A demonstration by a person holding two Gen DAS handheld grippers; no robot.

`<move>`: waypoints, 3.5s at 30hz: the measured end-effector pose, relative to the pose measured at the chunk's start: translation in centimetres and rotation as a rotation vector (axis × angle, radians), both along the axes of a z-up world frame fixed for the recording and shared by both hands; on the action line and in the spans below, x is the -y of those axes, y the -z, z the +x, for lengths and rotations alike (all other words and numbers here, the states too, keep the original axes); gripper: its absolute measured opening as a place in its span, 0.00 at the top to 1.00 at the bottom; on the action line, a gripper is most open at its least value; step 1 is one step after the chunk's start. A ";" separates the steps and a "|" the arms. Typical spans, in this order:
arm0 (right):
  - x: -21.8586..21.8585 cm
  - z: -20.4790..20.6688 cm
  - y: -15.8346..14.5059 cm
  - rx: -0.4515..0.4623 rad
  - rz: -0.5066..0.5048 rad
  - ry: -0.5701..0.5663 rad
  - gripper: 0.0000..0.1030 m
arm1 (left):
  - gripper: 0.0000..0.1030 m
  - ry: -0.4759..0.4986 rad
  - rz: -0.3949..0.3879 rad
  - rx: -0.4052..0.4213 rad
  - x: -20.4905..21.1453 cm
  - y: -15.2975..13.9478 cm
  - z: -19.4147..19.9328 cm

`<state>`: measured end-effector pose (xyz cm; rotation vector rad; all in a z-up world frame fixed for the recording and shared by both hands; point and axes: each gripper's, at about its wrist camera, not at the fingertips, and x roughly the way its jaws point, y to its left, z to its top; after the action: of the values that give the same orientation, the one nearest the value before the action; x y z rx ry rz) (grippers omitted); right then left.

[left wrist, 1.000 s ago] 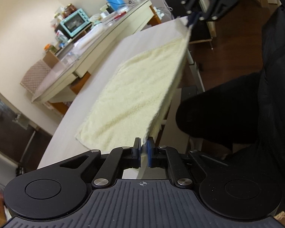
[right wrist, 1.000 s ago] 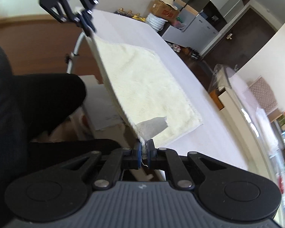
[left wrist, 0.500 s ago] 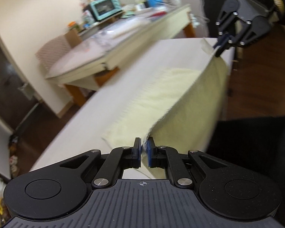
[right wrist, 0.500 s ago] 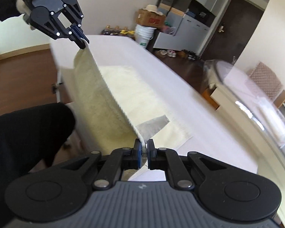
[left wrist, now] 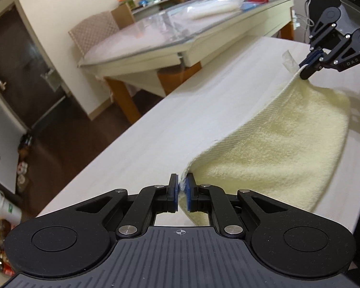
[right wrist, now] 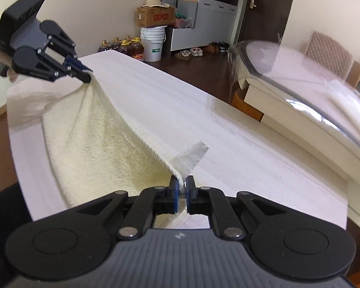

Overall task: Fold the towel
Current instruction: 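Lift the towel with both grippers and fold the held edge over the rest, then lower the folded towel onto the table and open both grippers, then move both open grippers toward the end of the folded towel strip, then grasp the towel strip's end with the right gripper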

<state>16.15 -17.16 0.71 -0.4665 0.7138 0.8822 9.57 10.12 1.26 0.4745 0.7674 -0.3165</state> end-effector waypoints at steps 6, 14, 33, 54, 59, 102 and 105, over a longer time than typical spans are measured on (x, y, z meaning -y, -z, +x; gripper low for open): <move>-0.1 1.3 1.9 -0.059 -0.011 0.041 0.93 | 0.94 -0.024 -0.001 -0.023 -0.4 1.5 0.6; 1.1 1.4 2.0 -0.082 0.062 0.105 0.87 | 0.91 -0.053 0.001 -0.033 -0.9 2.7 0.9; 1.6 -0.3 1.1 -0.002 0.152 0.189 0.74 | 0.71 -0.141 -0.049 0.005 -2.2 1.8 1.2; -0.2 -7.9 1.2 0.092 0.146 0.113 0.69 | 0.59 -0.001 -0.211 0.036 -3.3 0.3 -6.5; -0.5 -9.4 2.3 0.066 0.120 0.102 0.71 | 0.61 -0.007 -0.160 -0.017 -2.6 2.3 -7.6; -19.2 -20.1 4.5 0.308 -0.076 -0.187 0.70 | 0.44 -0.108 -0.172 0.139 -7.1 -0.8 -13.1; -20.0 -20.6 4.8 0.334 -0.110 -0.191 0.72 | 0.41 -0.093 -0.174 0.153 -7.6 -0.7 -13.4</move>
<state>-4.49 2.87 -4.07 -0.7702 0.4167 0.9178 -3.84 17.71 1.93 0.2939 0.6047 -0.2544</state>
